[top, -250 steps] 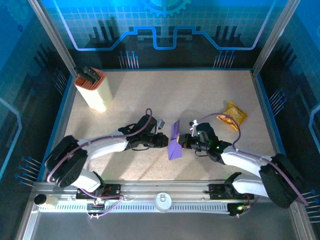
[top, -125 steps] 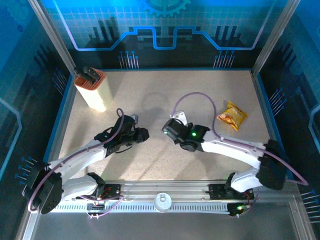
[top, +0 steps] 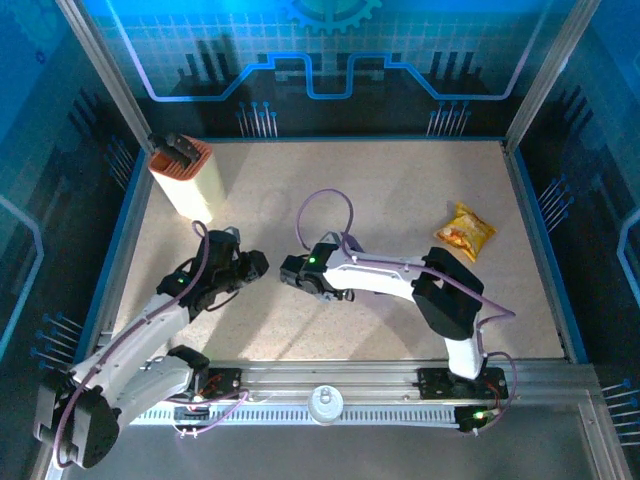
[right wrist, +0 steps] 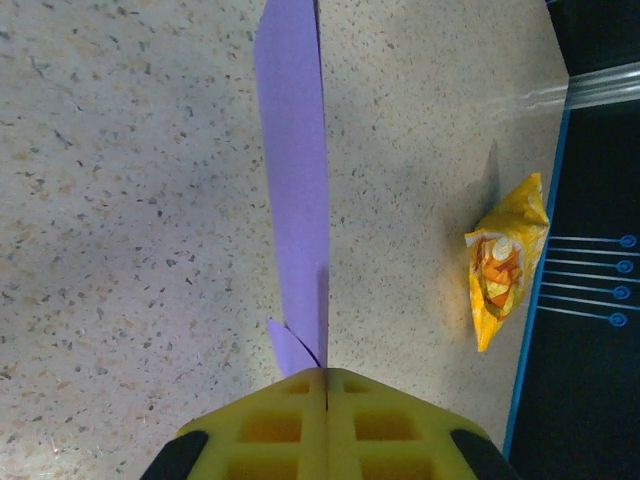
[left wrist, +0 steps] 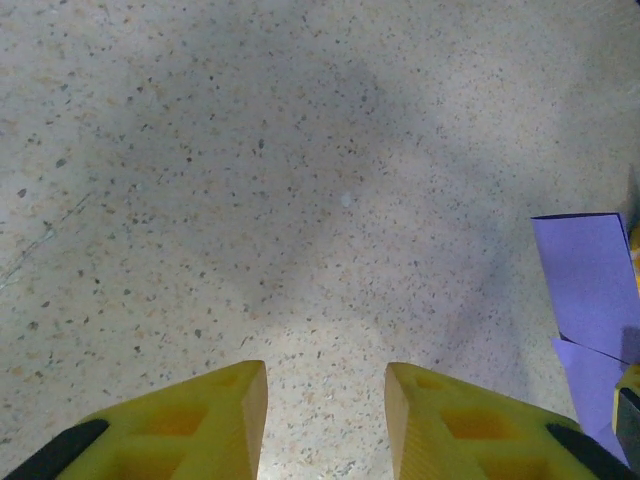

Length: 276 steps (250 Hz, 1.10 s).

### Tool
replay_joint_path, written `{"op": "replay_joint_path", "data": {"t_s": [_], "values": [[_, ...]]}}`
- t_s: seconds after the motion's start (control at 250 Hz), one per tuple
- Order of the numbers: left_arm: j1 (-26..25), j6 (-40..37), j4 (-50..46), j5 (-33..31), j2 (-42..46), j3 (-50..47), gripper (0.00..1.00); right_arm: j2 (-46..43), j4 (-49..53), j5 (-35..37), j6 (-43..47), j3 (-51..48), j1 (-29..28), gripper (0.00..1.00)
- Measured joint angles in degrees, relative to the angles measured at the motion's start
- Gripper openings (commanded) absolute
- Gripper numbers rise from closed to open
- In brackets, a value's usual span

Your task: Fold a paper plane with a square sheet of paper (pick it up from the middle)

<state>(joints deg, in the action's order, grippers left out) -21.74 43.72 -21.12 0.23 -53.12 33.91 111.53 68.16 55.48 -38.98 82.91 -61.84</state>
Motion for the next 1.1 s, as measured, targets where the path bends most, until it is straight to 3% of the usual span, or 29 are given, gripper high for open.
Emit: {"op": "replay_joint_path", "data": {"t_s": [0.707,0.799,1.103], "values": [[0.15,2.97,-9.81,1.68,5.07,1.07,0.44,1.20,1.18,0.68,5.18,1.92,-0.13,0.11],[0.15,3.50,-10.64,1.73,7.32,1.07,0.50,1.64,0.72,0.37,5.62,1.95,-0.26,0.11],[0.20,1.81,-13.35,1.97,9.86,1.14,0.51,8.26,-4.42,-12.48,2.36,5.97,-1.92,0.13]]}}
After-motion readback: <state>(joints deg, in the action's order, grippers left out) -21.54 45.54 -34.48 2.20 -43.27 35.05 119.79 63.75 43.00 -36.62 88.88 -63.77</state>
